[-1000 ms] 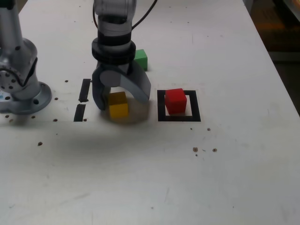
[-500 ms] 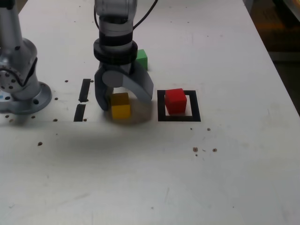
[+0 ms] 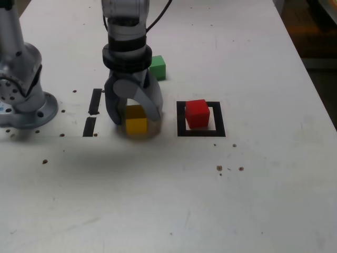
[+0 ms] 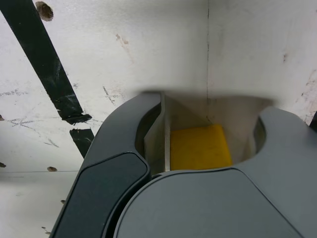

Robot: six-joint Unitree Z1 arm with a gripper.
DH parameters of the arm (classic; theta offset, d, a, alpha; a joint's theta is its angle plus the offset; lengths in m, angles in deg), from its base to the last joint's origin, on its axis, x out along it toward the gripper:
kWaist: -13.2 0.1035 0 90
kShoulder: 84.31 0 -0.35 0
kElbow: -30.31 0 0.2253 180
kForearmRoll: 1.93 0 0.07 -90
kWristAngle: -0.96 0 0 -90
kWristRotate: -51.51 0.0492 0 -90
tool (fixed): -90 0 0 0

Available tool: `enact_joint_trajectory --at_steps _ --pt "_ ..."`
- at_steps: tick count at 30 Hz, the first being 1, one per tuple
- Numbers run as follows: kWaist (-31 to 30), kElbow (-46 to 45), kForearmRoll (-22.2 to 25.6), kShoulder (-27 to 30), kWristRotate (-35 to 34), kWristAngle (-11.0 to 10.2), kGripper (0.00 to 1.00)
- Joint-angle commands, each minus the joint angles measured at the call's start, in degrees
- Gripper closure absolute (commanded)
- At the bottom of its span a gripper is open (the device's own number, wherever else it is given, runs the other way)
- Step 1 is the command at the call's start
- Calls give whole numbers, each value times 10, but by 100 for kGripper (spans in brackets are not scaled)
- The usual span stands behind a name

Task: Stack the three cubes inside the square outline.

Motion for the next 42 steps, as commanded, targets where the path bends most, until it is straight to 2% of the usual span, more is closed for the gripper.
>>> enact_joint_trajectory --at_steps 1,10,17,21,30,42 --pt "-1 -11 7 -4 -5 -4 93" --pt "-1 -1 54 7 -36 -32 95" --pt "-1 71 133 15 -52 -57 95" --pt "-1 126 176 14 -52 -63 95" --pt "-1 240 235 -3 -53 -59 95" --pt "-11 334 249 -57 -52 -33 95"
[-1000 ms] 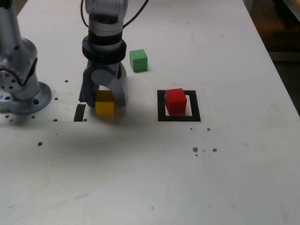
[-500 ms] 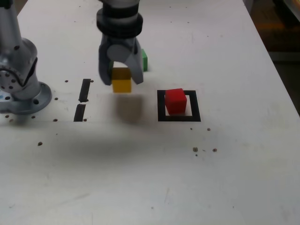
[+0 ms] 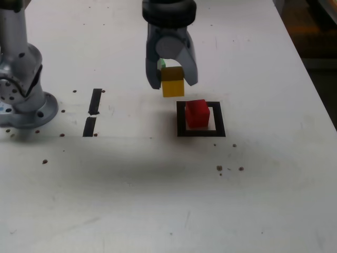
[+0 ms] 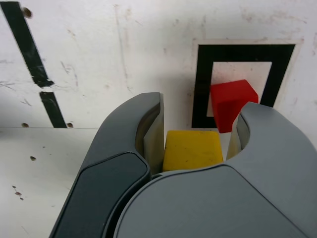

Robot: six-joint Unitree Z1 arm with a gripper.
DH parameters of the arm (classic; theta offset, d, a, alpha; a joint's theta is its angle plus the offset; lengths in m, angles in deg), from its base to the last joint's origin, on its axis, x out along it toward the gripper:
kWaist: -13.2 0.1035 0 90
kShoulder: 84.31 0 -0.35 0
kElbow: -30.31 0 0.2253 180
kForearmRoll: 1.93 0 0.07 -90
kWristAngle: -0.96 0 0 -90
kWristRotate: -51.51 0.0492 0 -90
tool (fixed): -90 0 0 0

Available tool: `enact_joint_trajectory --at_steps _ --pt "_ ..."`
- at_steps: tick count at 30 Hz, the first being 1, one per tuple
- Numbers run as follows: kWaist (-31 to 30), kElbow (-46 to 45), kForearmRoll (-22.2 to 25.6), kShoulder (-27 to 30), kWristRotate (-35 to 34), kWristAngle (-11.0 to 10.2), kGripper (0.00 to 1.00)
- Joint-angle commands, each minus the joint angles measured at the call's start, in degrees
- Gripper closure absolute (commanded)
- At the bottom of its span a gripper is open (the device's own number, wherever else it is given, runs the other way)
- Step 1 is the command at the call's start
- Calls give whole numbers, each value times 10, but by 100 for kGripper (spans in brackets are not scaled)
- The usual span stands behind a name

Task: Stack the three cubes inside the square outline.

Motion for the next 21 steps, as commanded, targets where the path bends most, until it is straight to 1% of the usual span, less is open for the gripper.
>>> enact_joint_trajectory --at_steps 1,5,9,14,21 --pt "-2 8 -2 -9 0 4 95" --pt "-3 21 -6 -26 0 10 94" --pt "-3 37 -9 -44 2 12 94" --pt "-3 60 -12 -67 8 11 94" --pt "7 64 -17 -80 8 5 92"
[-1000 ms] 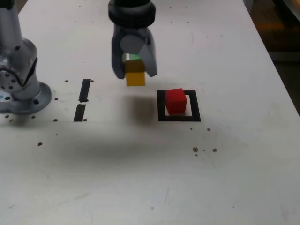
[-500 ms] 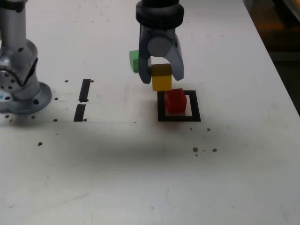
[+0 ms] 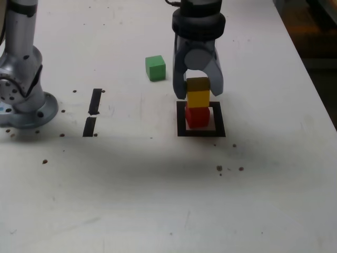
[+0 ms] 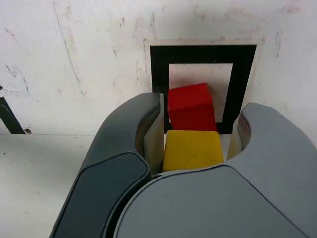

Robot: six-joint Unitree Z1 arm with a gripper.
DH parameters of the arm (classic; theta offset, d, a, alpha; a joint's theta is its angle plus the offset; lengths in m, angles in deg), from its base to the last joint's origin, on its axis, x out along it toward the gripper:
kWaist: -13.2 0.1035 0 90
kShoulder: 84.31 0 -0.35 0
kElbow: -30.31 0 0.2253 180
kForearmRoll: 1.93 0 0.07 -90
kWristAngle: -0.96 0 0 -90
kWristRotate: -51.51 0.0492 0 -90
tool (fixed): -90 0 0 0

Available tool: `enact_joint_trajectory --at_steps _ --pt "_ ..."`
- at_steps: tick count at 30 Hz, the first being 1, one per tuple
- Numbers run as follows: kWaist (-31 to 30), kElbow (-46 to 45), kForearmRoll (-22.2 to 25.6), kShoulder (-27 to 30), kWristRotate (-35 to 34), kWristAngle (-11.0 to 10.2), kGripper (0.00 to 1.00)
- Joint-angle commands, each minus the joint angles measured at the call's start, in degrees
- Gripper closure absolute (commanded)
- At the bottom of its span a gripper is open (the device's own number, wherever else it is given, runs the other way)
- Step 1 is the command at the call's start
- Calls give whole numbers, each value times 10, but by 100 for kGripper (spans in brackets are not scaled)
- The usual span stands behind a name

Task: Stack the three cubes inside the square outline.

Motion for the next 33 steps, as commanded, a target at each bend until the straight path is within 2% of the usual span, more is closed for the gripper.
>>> enact_joint_trajectory --at_steps 1,9,19,33 --pt "3 1 -1 -3 1 -4 92" --pt "13 -1 -4 -7 1 -18 90" --pt "15 0 -19 -20 0 -14 86" --pt "15 -11 -12 -31 0 -5 55"
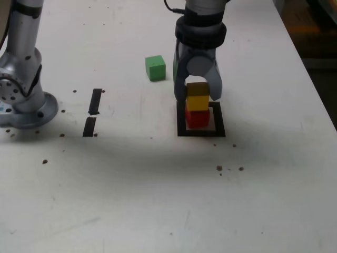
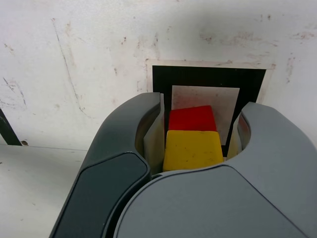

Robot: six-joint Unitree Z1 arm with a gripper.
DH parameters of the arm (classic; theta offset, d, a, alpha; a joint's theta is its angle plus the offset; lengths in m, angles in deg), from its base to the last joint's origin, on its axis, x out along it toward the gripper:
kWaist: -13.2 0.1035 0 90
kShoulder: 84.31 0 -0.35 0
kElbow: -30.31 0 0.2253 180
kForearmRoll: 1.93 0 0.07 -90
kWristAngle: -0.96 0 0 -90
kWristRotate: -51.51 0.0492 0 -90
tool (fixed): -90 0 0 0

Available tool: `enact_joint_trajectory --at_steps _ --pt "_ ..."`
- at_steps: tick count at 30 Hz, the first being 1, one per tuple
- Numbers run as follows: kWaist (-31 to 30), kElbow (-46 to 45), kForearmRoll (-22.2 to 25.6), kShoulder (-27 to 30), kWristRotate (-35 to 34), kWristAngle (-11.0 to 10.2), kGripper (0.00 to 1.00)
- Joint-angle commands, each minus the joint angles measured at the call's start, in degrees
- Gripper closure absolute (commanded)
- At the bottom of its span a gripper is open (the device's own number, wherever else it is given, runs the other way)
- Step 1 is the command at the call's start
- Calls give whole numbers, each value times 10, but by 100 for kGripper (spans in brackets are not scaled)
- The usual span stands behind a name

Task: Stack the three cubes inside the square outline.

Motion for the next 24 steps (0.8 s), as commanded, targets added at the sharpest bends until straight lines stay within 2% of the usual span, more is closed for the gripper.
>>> enact_joint_trajectory --at_steps 1,16,24 --pt "1 -2 1 -2 0 2 53" --pt "1 -5 -1 4 5 6 13" --pt "1 -3 4 9 10 5 3"
